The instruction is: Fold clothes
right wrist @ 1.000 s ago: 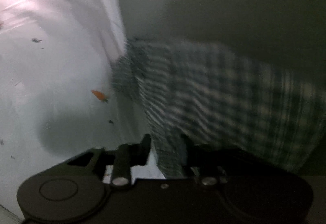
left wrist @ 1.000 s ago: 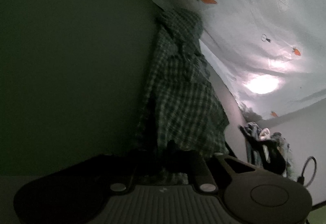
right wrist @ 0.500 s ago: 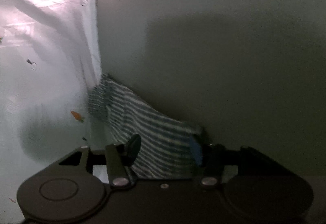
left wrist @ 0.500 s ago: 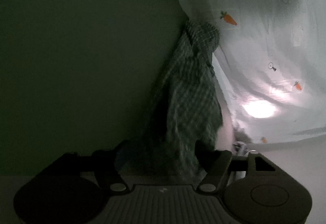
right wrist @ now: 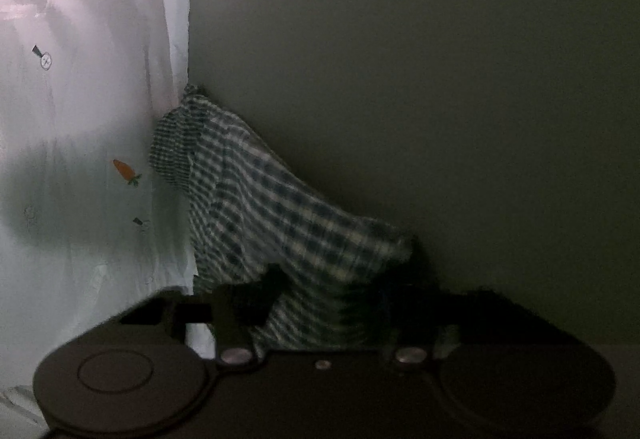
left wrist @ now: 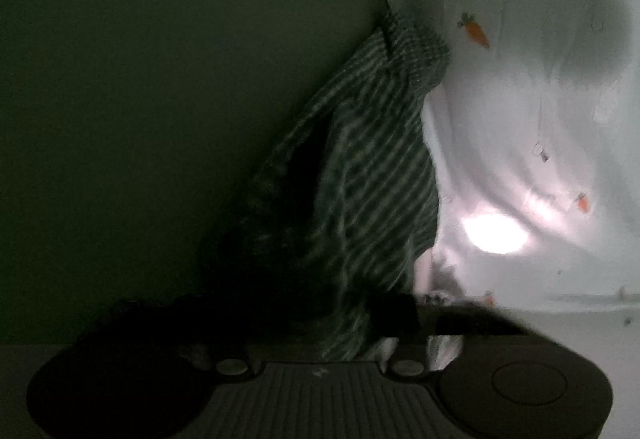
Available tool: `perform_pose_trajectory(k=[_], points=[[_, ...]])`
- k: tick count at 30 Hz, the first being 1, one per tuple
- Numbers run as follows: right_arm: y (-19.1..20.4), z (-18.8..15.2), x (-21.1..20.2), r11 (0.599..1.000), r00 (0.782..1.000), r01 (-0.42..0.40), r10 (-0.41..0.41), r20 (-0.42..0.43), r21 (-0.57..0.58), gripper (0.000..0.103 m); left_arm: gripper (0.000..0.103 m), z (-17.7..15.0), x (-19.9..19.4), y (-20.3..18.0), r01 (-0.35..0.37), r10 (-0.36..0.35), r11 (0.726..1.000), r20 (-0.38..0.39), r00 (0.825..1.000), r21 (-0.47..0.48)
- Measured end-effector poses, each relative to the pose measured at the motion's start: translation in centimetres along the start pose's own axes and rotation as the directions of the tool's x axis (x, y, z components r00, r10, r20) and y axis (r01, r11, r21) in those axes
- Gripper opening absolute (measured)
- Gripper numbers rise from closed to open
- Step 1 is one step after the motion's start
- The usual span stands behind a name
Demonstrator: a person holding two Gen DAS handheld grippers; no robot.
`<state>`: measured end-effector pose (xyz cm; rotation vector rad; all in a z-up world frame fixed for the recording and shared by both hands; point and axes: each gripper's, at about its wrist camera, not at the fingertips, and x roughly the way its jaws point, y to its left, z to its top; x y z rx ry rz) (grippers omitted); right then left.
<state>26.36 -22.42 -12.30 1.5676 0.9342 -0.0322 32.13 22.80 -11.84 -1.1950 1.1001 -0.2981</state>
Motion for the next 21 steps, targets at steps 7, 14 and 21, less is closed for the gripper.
perform_pose_trajectory(k=[7, 14, 21], points=[[2.5, -0.7, -2.4, 0.986, 0.986, -0.167, 0.167, -0.012, 0.008, 0.011, 0.007, -1.2, -3.0, -3.4, 0.070, -0.076, 0.994, 0.070, 0.995, 0.085], [3.8, -4.0, -7.5, 0.966, 0.965, -0.257, 0.258, -0.054, 0.026, 0.009, 0.006, -4.4, -8.9, -7.0, 0.109, -0.120, 0.986, 0.086, 0.989, 0.124], [1.4, -8.6, -14.3, 0.958, 0.974, -0.181, 0.205, -0.092, 0.220, 0.009, 0.006, -9.4, -15.0, -7.4, 0.046, -0.045, 0.998, 0.049, 0.998, -0.031]])
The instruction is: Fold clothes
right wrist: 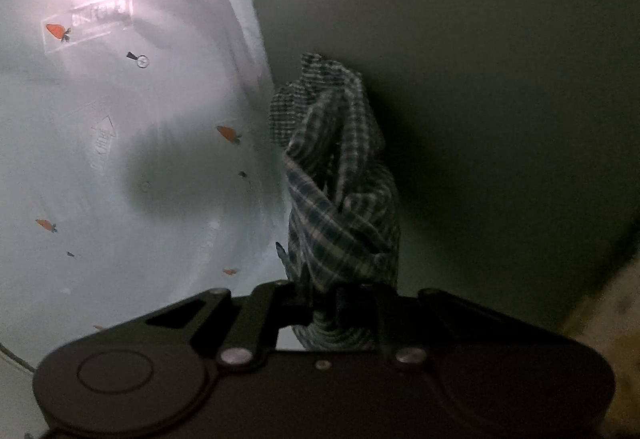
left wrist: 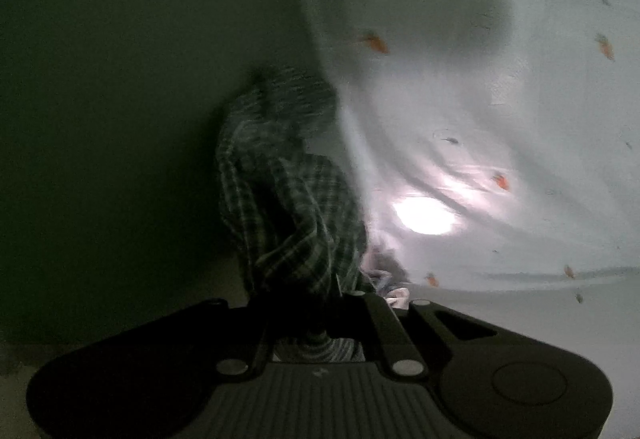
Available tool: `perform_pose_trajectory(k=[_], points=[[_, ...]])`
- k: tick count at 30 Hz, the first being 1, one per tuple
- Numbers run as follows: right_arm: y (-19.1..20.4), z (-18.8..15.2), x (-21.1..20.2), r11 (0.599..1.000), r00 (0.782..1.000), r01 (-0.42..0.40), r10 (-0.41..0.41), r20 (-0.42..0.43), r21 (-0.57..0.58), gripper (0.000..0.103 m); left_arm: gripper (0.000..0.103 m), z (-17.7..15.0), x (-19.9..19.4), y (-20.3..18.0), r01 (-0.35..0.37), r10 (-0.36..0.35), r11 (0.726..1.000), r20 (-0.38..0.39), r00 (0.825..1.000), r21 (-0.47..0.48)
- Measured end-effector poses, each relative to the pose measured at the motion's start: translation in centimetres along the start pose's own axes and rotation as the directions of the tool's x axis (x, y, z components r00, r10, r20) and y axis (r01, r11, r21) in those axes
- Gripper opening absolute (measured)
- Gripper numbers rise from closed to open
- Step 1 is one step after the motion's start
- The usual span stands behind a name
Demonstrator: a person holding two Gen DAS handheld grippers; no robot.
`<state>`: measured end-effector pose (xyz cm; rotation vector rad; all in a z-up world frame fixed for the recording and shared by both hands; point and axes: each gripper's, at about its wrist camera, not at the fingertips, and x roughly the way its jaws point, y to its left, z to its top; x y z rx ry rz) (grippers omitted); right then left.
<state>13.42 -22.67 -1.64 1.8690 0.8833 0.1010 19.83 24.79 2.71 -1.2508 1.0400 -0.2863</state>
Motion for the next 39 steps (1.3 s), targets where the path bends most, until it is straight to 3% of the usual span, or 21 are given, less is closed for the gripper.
perform_pose_trajectory(k=[3, 6, 14, 22, 27, 32, 36, 39], points=[[-1.3, -0.1, 0.3, 0.995, 0.998, 0.064, -0.064, -0.005, 0.070, 0.009, 0.006, 0.0, 0.1, 2.7, -0.044, 0.042, 0.987, -0.016, 0.999, -0.155], [-1.7, 0.3, 1.8, 0.987, 0.995, 0.099, -0.100, -0.002, 0.129, 0.009, 0.006, 0.4, 0.3, 4.0, -0.037, 0.035, 0.972, -0.013, 0.999, -0.230], [1.7, 1.9, 4.9, 0.989, 0.999, 0.049, -0.047, -0.015, 0.138, 0.010, 0.007, 3.4, 2.3, 1.7, 0.052, -0.048, 0.976, 0.021, 0.999, -0.209], [6.1, 5.0, 9.5, 0.991, 1.000, -0.023, 0.025, -0.013, 0.134, 0.011, 0.008, 6.9, 8.2, -1.2, 0.115, -0.107, 0.975, 0.053, 0.993, -0.191], [8.7, 8.0, 13.3, 0.990, 1.000, -0.016, 0.018, -0.011, 0.139, 0.011, 0.009, 10.8, 12.5, -3.1, 0.111, -0.102, 0.974, 0.053, 0.993, -0.198], [10.9, 12.0, 17.7, 0.988, 1.000, -0.005, 0.006, -0.006, 0.152, 0.012, 0.010, 15.4, 17.9, -5.0, 0.053, -0.047, 0.983, 0.043, 0.998, -0.175], [11.5, 15.3, 21.8, 0.988, 1.000, 0.008, -0.008, 0.000, 0.156, 0.020, 0.023, 19.2, 21.8, -5.5, -0.014, 0.019, 0.991, 0.040, 0.999, -0.130], [12.2, 17.9, 24.7, 0.993, 1.000, -0.014, 0.013, 0.012, 0.121, 0.040, 0.044, 21.5, 24.0, -6.1, -0.065, 0.067, 0.997, 0.046, 0.997, -0.045]])
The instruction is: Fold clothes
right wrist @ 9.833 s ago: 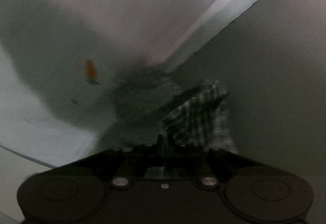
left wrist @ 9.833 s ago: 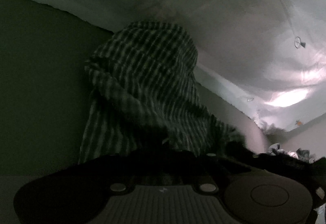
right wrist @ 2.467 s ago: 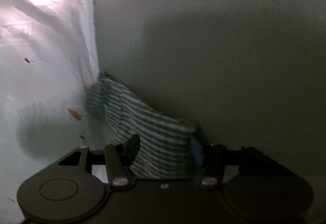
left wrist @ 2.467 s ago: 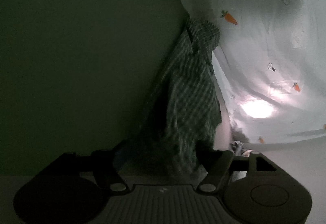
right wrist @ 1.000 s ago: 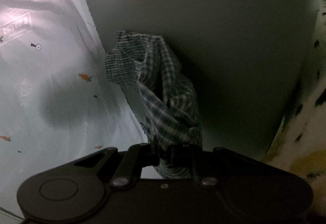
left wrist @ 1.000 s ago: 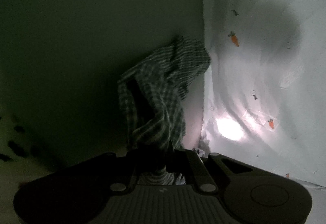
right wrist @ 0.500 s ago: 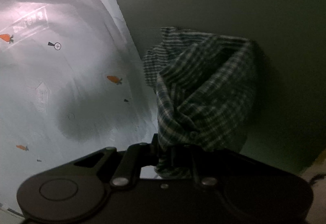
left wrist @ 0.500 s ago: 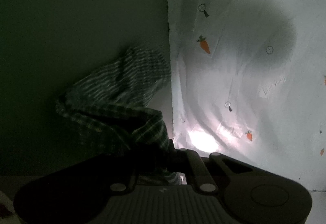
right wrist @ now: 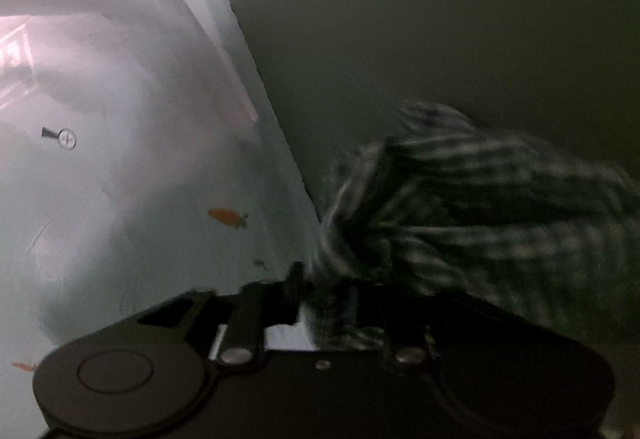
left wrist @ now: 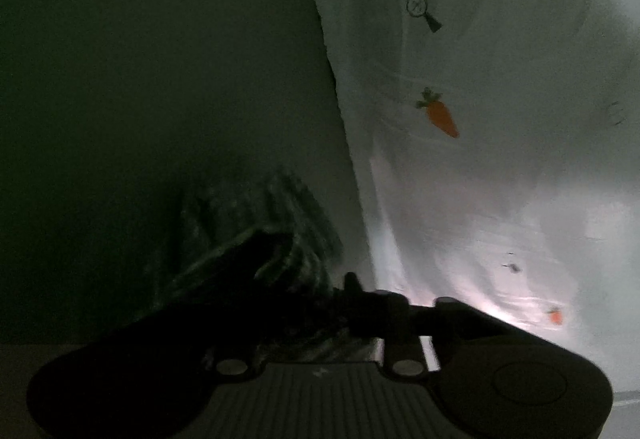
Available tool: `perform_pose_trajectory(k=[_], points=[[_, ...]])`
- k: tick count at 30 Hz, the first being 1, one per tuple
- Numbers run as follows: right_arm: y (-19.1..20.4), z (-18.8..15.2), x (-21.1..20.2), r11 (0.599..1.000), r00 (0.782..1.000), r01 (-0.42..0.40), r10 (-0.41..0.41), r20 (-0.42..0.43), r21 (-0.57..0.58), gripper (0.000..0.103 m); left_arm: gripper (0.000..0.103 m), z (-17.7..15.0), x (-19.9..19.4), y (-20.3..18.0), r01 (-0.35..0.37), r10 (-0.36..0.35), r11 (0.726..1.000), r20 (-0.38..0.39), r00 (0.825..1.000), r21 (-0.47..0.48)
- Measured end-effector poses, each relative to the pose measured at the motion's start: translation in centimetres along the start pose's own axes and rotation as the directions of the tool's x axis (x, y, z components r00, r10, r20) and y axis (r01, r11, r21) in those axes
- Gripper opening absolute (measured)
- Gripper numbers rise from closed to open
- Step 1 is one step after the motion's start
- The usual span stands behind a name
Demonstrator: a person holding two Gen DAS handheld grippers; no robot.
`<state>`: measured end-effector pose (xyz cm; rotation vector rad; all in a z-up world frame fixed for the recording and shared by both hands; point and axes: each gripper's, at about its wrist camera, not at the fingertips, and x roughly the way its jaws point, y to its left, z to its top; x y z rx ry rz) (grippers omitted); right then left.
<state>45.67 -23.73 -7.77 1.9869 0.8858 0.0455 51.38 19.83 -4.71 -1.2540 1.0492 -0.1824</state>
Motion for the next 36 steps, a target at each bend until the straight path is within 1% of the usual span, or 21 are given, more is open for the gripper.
perform_pose_trajectory(k=[1, 3, 4, 6, 8, 9, 10, 11, 12, 14, 17, 21, 24, 26, 28, 29, 30, 32, 33, 34, 36], points=[[0.7, 0.3, 0.5, 0.998, 1.000, 0.010, -0.010, 0.005, -0.054, 0.044, 0.057, 0.5, 0.5, -0.4, -0.018, 0.017, 0.999, 0.014, 1.000, 0.041], [2.6, 0.5, 1.2, 0.976, 0.999, 0.047, -0.043, 0.027, -0.214, 0.048, 0.060, 0.9, 0.5, -1.6, -0.074, 0.061, 0.983, 0.083, 0.995, 0.166], [4.0, 0.0, 1.2, 0.938, 0.996, 0.084, -0.069, 0.056, -0.335, 0.053, 0.063, 0.7, 0.3, -2.5, -0.120, 0.090, 0.958, 0.125, 0.988, 0.259], [6.1, -1.4, 1.2, 0.821, 0.987, 0.160, -0.115, 0.115, -0.548, 0.057, 0.072, -0.4, 0.0, -4.2, -0.228, 0.145, 0.864, 0.211, 0.967, 0.449], [7.4, -3.5, 1.3, 0.649, 0.968, 0.251, -0.168, 0.186, -0.718, 0.065, 0.080, -1.7, -0.3, -5.6, -0.328, 0.181, 0.727, 0.293, 0.939, 0.603], [7.9, -4.6, 1.3, 0.546, 0.955, 0.294, -0.188, 0.227, -0.784, 0.075, 0.080, -2.5, -0.1, -5.8, -0.362, 0.200, 0.657, 0.310, 0.930, 0.662], [8.1, -6.0, 1.6, 0.423, 0.938, 0.342, -0.208, 0.277, -0.839, 0.082, 0.081, -3.3, 0.0, -5.9, -0.386, 0.217, 0.590, 0.321, 0.922, 0.709], [8.0, -7.3, 1.9, 0.301, 0.919, 0.381, -0.226, 0.323, -0.874, 0.084, 0.081, -4.1, 0.1, -5.6, -0.395, 0.233, 0.547, 0.319, 0.919, 0.738], [7.7, -8.6, 2.2, 0.183, 0.900, 0.409, -0.239, 0.363, -0.894, 0.086, 0.082, -4.8, 0.2, -5.2, -0.400, 0.246, 0.522, 0.316, 0.916, 0.753], [6.5, -10.8, 2.8, -0.010, 0.872, 0.433, -0.247, 0.422, -0.901, 0.088, 0.084, -6.2, 0.4, -4.3, -0.411, 0.271, 0.476, 0.315, 0.910, 0.778], [4.6, -12.6, 3.3, -0.185, 0.857, 0.426, -0.232, 0.460, -0.886, 0.095, 0.084, -7.8, 0.7, -2.9, -0.466, 0.303, 0.410, 0.366, 0.880, 0.784], [2.2, -12.0, 4.8, -0.296, 0.817, 0.467, -0.218, 0.535, -0.833, 0.097, 0.084, -6.8, 2.5, -2.1, -0.594, 0.356, 0.330, 0.486, 0.798, 0.734], [1.7, -11.3, 6.2, -0.347, 0.773, 0.514, -0.210, 0.599, -0.785, 0.097, 0.085, -5.5, 3.8, -1.7, -0.670, 0.385, 0.278, 0.559, 0.734, 0.688], [1.9, -10.5, 6.8, -0.371, 0.749, 0.543, -0.191, 0.635, -0.753, 0.098, 0.085, -4.3, 4.2, -1.5, -0.692, 0.388, 0.268, 0.582, 0.714, 0.670], [2.4, -9.6, 7.2, -0.388, 0.723, 0.574, -0.175, 0.669, -0.722, 0.098, 0.084, -2.8, 4.1, -1.5, -0.738, 0.404, 0.262, 0.624, 0.669, 0.622], [2.7, -9.1, 7.3, -0.381, 0.715, 0.584, -0.177, 0.676, -0.717, 0.098, 0.084, -2.0, 4.2, -1.7, -0.754, 0.416, 0.277, 0.633, 0.653, 0.596], [3.1, -8.5, 7.5, -0.372, 0.709, 0.592, -0.180, 0.681, -0.715, 0.098, 0.084, -1.3, 4.1, -1.9, -0.755, 0.423, 0.307, 0.628, 0.654, 0.579], [3.8, -7.6, 7.1, -0.323, 0.714, 0.600, -0.196, 0.672, -0.732, 0.098, 0.084, -0.1, 3.2, -1.8, -0.701, 0.415, 0.409, 0.565, 0.713, 0.585], [4.0, -7.2, 6.7, -0.297, 0.721, 0.599, -0.206, 0.662, -0.744, 0.098, 0.084, 0.1, 2.7, -1.7, -0.660, 0.404, 0.446, 0.522, 0.751, 0.605], [3.9, -7.2, 6.5, -0.275, 0.729, 0.592, -0.218, 0.649, -0.757, 0.099, 0.085, 0.1, 2.2, -1.5, -0.624, 0.395, 0.471, 0.483, 0.781, 0.624], [3.6, -7.2, 6.2, -0.235, 0.745, 0.577, -0.241, 0.622, -0.783, 0.101, 0.088, -0.5, 1.7, -1.1, -0.583, 0.394, 0.472, 0.434, 0.811, 0.661]])
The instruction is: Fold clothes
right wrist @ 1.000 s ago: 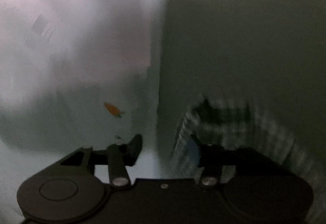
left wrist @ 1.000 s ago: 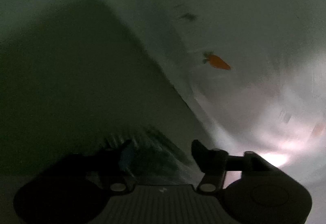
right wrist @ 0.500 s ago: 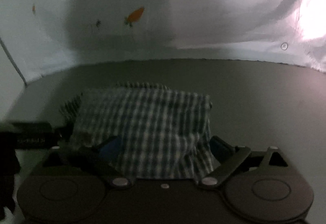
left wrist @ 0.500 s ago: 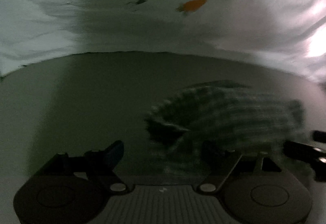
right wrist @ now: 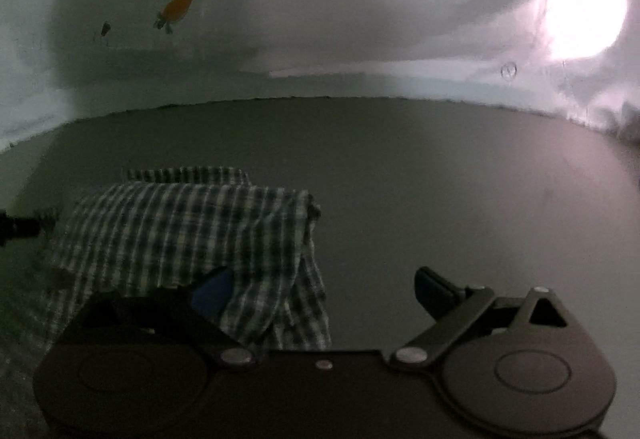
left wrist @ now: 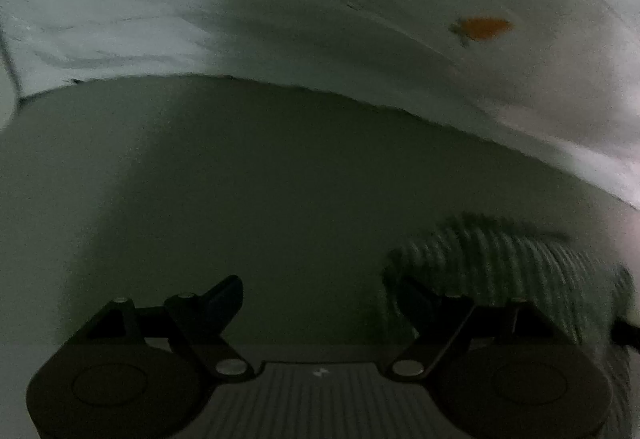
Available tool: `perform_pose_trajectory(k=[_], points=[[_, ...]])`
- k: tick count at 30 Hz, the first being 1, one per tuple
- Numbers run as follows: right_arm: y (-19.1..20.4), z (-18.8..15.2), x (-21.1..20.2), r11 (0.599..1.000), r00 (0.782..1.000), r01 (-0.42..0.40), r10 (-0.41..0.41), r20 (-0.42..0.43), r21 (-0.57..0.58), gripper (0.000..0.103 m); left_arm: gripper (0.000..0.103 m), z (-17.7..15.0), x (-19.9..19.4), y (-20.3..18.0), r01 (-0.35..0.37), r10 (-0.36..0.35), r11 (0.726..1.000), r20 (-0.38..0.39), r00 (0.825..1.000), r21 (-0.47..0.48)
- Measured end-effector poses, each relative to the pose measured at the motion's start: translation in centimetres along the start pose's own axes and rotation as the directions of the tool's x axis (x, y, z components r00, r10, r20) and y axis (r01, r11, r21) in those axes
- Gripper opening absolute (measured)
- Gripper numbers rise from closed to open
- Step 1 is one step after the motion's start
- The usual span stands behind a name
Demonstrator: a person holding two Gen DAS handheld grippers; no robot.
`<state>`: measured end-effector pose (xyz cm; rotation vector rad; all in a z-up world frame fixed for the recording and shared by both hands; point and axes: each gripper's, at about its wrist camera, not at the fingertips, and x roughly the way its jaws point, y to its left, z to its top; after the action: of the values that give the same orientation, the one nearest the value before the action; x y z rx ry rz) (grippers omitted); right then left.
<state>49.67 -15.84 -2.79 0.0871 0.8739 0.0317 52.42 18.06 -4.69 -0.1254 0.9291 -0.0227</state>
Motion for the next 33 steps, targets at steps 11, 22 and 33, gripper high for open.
perform_pose_trajectory(k=[11, 22, 33], points=[[-1.6, -2.6, 0.6, 0.956, 0.960, -0.256, 0.269, -0.078, 0.147, 0.103, 0.099, -4.0, 0.4, -0.5, 0.235, -0.236, 0.972, -0.076, 0.969, -0.024], [-2.8, -3.4, 1.4, 0.909, 0.935, -0.317, 0.347, -0.073, 0.270, 0.103, 0.103, -3.8, 2.2, -1.3, 0.353, -0.356, 0.934, -0.115, 0.927, -0.048], [-1.9, -3.7, 3.6, 0.697, 0.808, -0.498, 0.590, -0.016, 0.516, 0.103, 0.102, -5.4, 4.5, -0.7, 0.627, -0.671, 0.719, -0.061, 0.739, -0.300]])
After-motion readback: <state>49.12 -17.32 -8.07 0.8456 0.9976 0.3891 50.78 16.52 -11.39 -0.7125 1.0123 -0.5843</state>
